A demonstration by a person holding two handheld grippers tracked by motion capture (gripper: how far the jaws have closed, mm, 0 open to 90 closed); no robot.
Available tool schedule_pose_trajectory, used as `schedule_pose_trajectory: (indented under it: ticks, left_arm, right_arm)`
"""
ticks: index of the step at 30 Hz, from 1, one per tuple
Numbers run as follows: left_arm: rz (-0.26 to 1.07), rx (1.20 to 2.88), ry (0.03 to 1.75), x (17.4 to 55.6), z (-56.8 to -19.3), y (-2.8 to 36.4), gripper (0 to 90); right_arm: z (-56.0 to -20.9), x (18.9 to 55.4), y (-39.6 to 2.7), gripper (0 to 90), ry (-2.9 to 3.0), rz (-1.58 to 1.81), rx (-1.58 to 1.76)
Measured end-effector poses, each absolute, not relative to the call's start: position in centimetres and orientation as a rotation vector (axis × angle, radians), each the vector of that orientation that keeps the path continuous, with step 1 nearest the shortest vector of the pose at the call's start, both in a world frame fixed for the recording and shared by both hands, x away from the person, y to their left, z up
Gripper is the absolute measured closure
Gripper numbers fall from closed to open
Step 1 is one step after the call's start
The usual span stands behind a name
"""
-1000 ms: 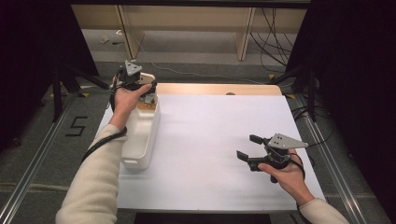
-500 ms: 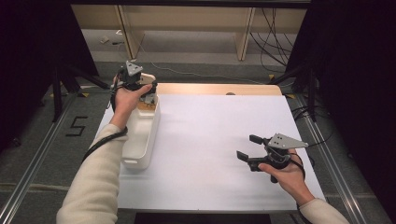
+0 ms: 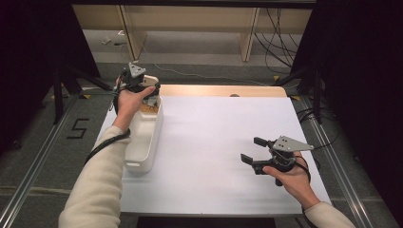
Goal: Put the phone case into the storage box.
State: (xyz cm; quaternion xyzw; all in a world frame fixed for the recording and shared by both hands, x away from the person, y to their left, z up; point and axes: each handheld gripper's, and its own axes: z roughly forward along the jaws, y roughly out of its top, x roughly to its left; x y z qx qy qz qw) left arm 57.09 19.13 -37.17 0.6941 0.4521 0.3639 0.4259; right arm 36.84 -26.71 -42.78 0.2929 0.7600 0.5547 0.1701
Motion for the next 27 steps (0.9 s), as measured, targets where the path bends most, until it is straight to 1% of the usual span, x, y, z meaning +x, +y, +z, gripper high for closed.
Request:
schedule_pose_trajectory:
  ticks: [27]
  left_arm:
    - [0.901, 1.754, 1.139, 57.16, -37.65, 19.1, 10.5]
  right_arm:
    - [-42.87, 36.88, -26.65, 16.7, 2.159, 1.579, 0.835]
